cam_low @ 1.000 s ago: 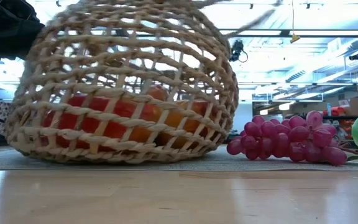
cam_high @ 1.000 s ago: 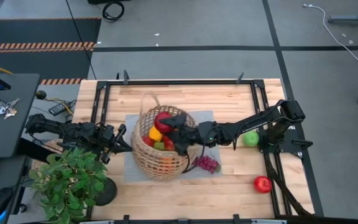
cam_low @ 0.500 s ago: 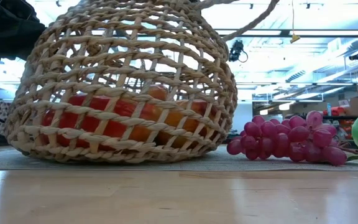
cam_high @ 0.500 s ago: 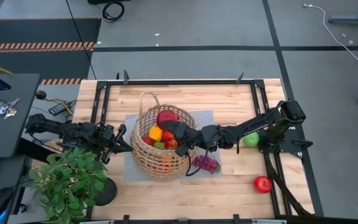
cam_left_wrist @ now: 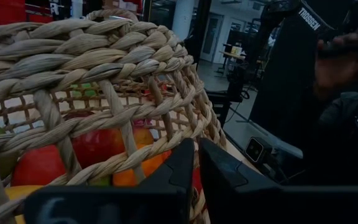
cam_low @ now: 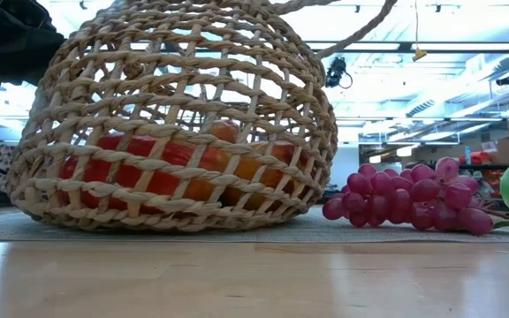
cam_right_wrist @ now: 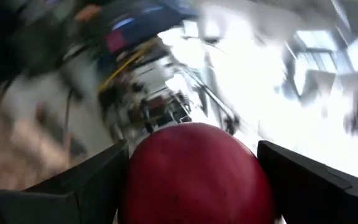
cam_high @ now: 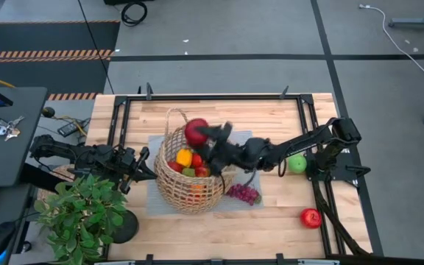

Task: Build produce basket
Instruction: Put the red pomegranate into the basket

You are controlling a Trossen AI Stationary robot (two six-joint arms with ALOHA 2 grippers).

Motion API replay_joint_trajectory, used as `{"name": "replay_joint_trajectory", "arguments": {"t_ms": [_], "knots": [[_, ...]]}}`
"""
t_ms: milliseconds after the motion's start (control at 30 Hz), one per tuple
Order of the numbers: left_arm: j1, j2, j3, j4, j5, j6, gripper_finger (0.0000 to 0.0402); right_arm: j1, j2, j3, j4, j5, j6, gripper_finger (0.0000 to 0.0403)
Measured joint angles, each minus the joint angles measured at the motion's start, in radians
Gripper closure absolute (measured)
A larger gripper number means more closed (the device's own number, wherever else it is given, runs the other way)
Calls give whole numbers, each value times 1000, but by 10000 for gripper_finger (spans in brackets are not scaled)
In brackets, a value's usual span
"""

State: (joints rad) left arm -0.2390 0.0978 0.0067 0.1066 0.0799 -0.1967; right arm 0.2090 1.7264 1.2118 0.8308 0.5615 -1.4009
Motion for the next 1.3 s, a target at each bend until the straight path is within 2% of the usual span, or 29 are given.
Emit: {"name": "replay_joint_trajectory", "arguments": {"t_ms": [67, 100, 200, 267, 367, 500, 633, 833, 967, 1133, 1300], "knots": [[0, 0, 0, 0, 0, -1, 371, -14, 0, 0, 107, 26, 227, 50], [0, 0, 0, 0, 0, 0, 373, -18, 0, 0, 148, 73, 351, 50], [0, 0, 0, 0, 0, -1, 373, -19, 0, 0, 225, 295, 669, 50], [0, 0, 0, 0, 0, 0, 371, -17, 0, 0, 224, 448, 798, 49], [0, 0, 0, 0, 0, 0, 366, -14, 0, 0, 223, 582, 836, 45], [0, 0, 0, 0, 0, 0, 367, -11, 0, 0, 223, 640, 833, 41], [0, 0, 0, 0, 0, 0, 373, 5, 0, 0, 223, 708, 941, 40], [0, 0, 0, 0, 0, 0, 369, 52, -3, 0, 222, 702, 922, 40], [0, 0, 0, 0, 0, 0, 366, 82, -4, 0, 173, 645, 922, 41], [0, 0, 0, 0, 0, 0, 372, 102, -4, 5, -4, 458, 1065, 40], [0, 0, 0, 0, 0, 0, 372, 103, -4, 102, -330, 351, 1274, 39]]}}
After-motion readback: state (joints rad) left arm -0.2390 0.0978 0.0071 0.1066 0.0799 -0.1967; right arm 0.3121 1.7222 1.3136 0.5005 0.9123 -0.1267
